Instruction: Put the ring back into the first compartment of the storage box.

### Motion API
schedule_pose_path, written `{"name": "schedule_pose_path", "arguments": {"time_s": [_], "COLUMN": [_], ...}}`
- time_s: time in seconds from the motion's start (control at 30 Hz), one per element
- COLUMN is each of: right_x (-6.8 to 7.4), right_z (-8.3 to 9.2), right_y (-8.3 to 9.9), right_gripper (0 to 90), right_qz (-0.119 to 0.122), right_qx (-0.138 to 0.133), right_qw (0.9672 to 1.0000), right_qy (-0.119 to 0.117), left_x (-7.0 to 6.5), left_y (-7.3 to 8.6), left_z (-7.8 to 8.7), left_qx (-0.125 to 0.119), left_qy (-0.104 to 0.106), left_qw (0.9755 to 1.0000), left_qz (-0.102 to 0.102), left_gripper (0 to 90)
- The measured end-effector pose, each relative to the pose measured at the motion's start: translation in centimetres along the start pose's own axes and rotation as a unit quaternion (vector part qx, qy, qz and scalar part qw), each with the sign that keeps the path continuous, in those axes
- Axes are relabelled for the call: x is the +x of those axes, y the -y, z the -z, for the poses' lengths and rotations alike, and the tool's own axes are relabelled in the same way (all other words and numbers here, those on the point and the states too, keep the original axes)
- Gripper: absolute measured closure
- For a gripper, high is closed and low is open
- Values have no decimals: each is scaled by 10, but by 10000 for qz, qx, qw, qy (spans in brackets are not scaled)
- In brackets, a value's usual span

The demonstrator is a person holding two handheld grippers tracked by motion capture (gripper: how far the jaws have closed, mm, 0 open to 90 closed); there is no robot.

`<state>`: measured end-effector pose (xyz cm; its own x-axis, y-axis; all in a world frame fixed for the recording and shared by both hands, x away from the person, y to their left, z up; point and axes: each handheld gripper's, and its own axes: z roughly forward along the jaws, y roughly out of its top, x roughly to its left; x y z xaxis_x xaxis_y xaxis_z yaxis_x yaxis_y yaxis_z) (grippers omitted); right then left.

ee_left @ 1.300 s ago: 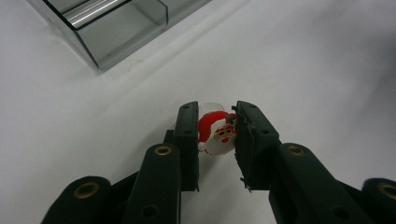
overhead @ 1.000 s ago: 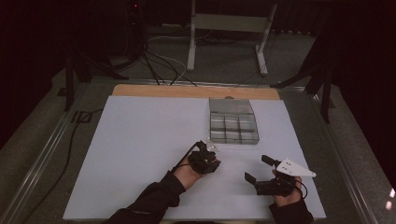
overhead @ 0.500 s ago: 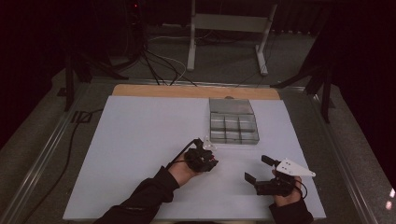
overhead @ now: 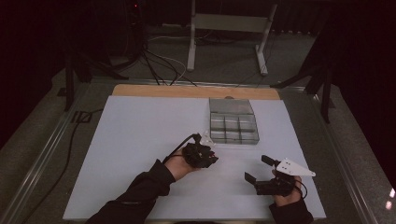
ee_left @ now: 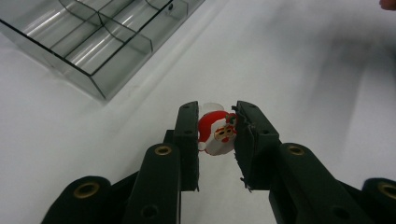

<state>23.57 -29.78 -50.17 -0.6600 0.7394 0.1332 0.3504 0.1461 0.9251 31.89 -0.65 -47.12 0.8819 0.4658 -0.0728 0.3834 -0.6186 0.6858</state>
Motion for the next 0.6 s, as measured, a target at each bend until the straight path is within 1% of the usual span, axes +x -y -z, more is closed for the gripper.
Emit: {"name": "schedule_pose_path", "arguments": {"time_s": [0.03, 0.1, 0.13, 0.17, 0.2, 0.23, 0.3, 0.33, 0.37, 0.43, 0.47, 0.6], "right_x": [0, 0, 0, 0, 0, 0, 0, 0, 0, 0, 0, 0], "right_z": [0, 0, 0, 0, 0, 0, 0, 0, 0, 0, 0, 0], "right_y": [0, 0, 0, 0, 0, 0, 0, 0, 0, 0, 0, 0], "right_gripper": [0, 0, 0, 0, 0, 0, 0, 0, 0, 0, 0, 0], "right_qz": [14, 26, 5, -11, 7, 9, 15, -13, -13, 8, 5, -2], "right_qx": [-6, -5, -9, -8, -6, -10, -3, -9, -11, -16, -16, -4], "right_qw": [10000, 10000, 10000, 10000, 10000, 10000, 10000, 10000, 10000, 10000, 10000, 10000], "right_qy": [1, 3, 5, 2, 6, -4, -2, -6, -3, -6, -7, -18], "left_x": [1, 1, 2, 3, 4, 6, 7, 9, 10, 13, 15, 23], "left_y": [-1, -2, -3, -4, -6, -7, -9, -11, -12, -15, -17, -24], "left_z": [1, 3, 4, 6, 7, 10, 12, 13, 14, 17, 19, 24], "left_qx": [-11, -54, -88, -66, -113, -140, -196, -220, -260, -349, -400, -537], "left_qy": [59, 24, 80, 90, 88, 135, 105, 139, 177, 167, 172, 192], "left_qw": [10000, 9999, 9998, 9999, 9999, 9997, 9997, 9996, 9995, 9992, 9990, 9984], "left_qz": [-53, -108, -128, -132, -91, -113, -99, -72, -101, -127, -76, -19], "left_gripper": [728, 727, 727, 727, 727, 727, 727, 727, 727, 727, 727, 727]}}
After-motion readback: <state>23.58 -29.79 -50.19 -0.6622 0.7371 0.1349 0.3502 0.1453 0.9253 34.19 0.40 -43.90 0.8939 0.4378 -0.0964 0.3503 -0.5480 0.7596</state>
